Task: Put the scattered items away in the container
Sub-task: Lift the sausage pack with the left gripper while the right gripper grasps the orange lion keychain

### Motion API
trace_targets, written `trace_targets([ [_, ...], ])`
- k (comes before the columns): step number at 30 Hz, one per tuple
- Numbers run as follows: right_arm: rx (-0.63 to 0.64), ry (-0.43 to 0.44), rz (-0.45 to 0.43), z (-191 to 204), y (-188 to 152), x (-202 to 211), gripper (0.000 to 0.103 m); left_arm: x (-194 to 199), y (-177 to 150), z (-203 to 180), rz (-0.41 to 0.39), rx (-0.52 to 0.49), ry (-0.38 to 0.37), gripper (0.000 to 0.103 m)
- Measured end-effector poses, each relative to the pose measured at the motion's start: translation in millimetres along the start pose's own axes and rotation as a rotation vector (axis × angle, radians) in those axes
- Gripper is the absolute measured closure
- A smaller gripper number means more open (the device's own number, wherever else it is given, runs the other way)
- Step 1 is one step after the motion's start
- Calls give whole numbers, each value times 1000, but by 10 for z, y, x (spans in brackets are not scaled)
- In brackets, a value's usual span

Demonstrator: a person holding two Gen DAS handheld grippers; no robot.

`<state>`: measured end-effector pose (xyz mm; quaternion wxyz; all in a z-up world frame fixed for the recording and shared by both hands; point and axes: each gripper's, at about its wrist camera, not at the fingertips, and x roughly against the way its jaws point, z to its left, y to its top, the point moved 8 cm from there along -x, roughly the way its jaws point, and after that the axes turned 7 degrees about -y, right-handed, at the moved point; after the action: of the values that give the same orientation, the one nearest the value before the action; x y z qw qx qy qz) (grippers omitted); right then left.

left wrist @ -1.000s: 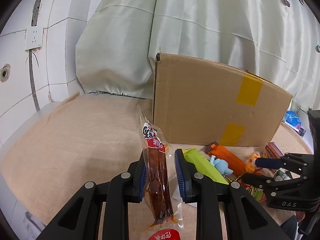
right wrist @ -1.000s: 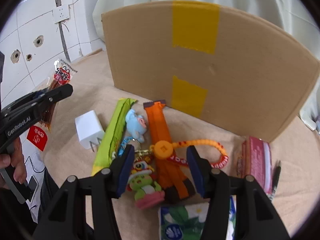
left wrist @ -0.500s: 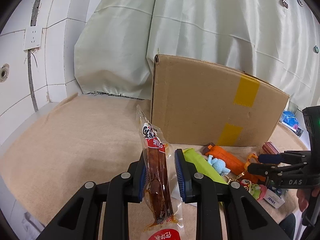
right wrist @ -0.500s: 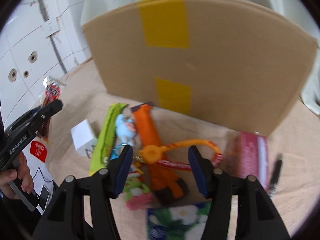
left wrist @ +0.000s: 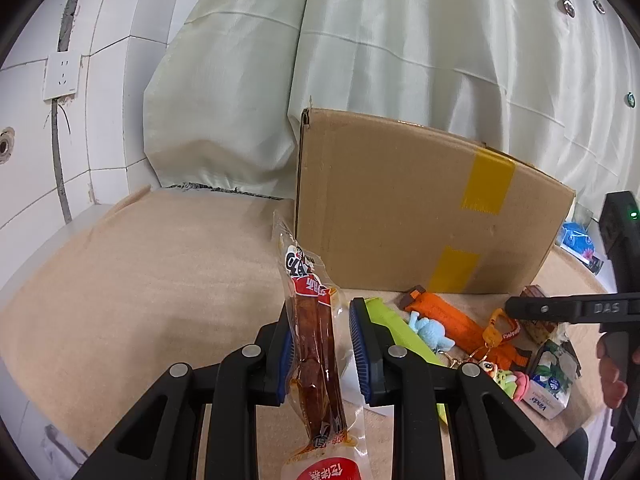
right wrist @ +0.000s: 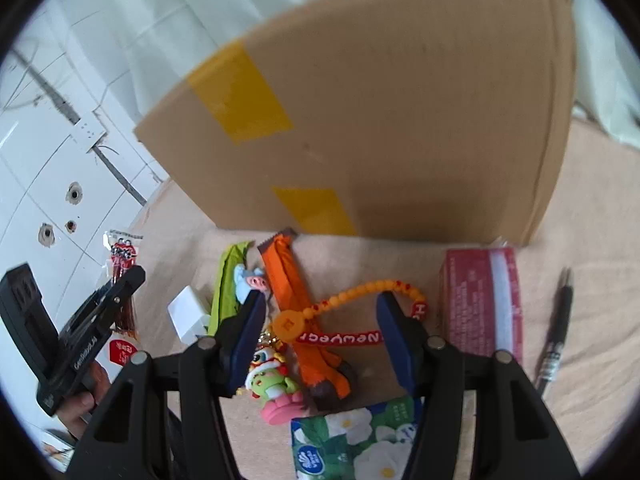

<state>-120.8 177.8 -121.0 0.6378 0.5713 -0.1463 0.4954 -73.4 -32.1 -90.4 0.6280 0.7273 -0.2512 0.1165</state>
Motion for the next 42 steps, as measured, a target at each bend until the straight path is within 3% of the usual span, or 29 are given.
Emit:
trace_targets([
  [14,16,-86,77,142,49,-295,41,71,66,77,-15,5,13,77],
  [22,-30,-107,119,46,-14,-230,43,104,60,100,-16,9,11,77],
  [28,10,-166,24,-29,-58,111,42,93,57,99,-15,9,8,77],
  [37,335,-309,-55,319,-245,239,43,117,50,52,-22,6,-3,77],
  [42,445,-322,-15,286,-339,113,51,160,54,78,-26,6,-3,77],
])
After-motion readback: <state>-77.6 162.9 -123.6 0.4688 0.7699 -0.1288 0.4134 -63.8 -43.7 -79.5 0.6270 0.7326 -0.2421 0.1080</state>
